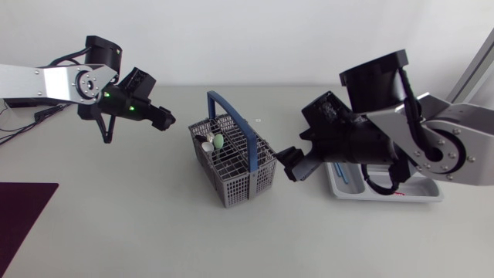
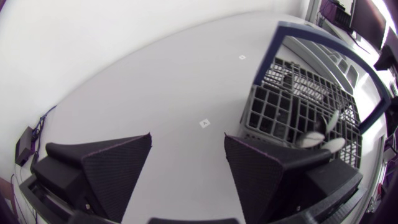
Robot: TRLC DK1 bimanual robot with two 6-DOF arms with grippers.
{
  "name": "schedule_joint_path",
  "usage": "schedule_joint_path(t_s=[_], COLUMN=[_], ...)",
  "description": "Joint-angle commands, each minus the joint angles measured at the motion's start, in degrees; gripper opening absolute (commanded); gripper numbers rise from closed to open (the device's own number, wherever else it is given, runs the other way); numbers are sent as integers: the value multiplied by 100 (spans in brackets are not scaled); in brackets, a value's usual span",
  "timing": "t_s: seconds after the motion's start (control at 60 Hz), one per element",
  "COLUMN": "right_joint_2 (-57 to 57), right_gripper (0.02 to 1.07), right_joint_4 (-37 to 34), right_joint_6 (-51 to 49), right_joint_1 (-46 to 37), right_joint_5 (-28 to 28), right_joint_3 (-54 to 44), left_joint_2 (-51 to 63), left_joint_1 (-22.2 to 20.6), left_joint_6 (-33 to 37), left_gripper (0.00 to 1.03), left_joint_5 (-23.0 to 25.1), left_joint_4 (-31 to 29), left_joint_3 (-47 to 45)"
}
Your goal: Unload the cutlery basket into the drawer organizer.
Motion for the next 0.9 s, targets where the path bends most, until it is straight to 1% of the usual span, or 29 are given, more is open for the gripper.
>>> schedule_joint_path(t_s=[0.0, 0.1, 0.2, 0.25, 0.3, 0.333, 0.35, 0.367, 0.4, 0.433, 0.45, 0.467, 0.483, 0.5, 0.517, 0.533, 0.55, 0.567, 0.617, 0.667, 0.683, 0.717, 0.783, 0.883], right_joint_2=[-18, 175, 562, 861, 1037, 1089, 1116, 1125, 1142, 1142, 1151, 1142, 1142, 1142, 1125, 1125, 1125, 1125, 1169, 1248, 1274, 1344, 1502, 1599], right_gripper=[99, 99, 99, 98, 94, 92, 90, 87, 80, 73, 70, 63, 58, 58, 47, 43, 34, 31, 22, 18, 16, 15, 13, 13], right_joint_4=[-32, 91, 337, 451, 478, 478, 513, 548, 609, 627, 627, 636, 653, 653, 715, 733, 785, 812, 864, 864, 873, 917, 952, 1058], right_joint_6=[149, 140, 122, 122, 122, 122, 122, 122, 122, 140, 140, 140, 140, 140, 140, 140, 140, 140, 149, 157, 184, 210, 254, 272], right_joint_1=[123, 176, 202, 193, 193, 193, 193, 202, 202, 202, 202, 211, 211, 211, 211, 211, 211, 211, 202, 202, 202, 202, 193, 158], right_joint_5=[-7, -16, 2, 2, 2, 2, 2, 2, 2, 2, -7, -7, -7, -7, -7, -7, -25, -42, -157, -174, -174, -209, -253, -253], right_joint_3=[-295, -462, -541, -497, -435, -409, -409, -426, -435, -444, -453, -462, -470, -470, -497, -505, -514, -523, -514, -479, -462, -426, -330, -251], left_joint_2=[531, 812, 1050, 1208, 1234, 1225, 1217, 1208, 1164, 1138, 1138, 1138, 1129, 1129, 1129, 1129, 1129, 1129, 1129, 1146, 1164, 1164, 1138, 1058], left_joint_1=[58, 14, -74, -171, -223, -276, -285, -302, -302, -311, -311, -311, -294, -294, -267, -258, -258, -258, -258, -250, -250, -258, -311, -390], left_joint_6=[-342, -562, -641, -632, -571, -527, -509, -465, -386, -342, -290, -281, -272, -272, -246, -237, -237, -228, -210, -210, -210, -210, -140, -8], left_gripper=[94, 94, 94, 94, 93, 90, 90, 84, 77, 75, 72, 68, 58, 58, 49, 46, 45, 38, 32, 31, 29, 29, 28, 27], left_joint_5=[103, 112, 129, 252, 296, 305, 296, 305, 349, 402, 410, 410, 437, 437, 472, 472, 472, 489, 489, 498, 551, 630, 850, 982], left_joint_4=[123, 369, 395, 395, 378, 378, 378, 378, 378, 378, 369, 360, 351, 351, 351, 343, 334, 334, 307, 237, 149, 88, 9, -150], left_joint_3=[512, 722, 951, 1021, 986, 916, 907, 837, 775, 722, 687, 687, 679, 679, 670, 661, 652, 626, 591, 599, 617, 608, 503, 388])
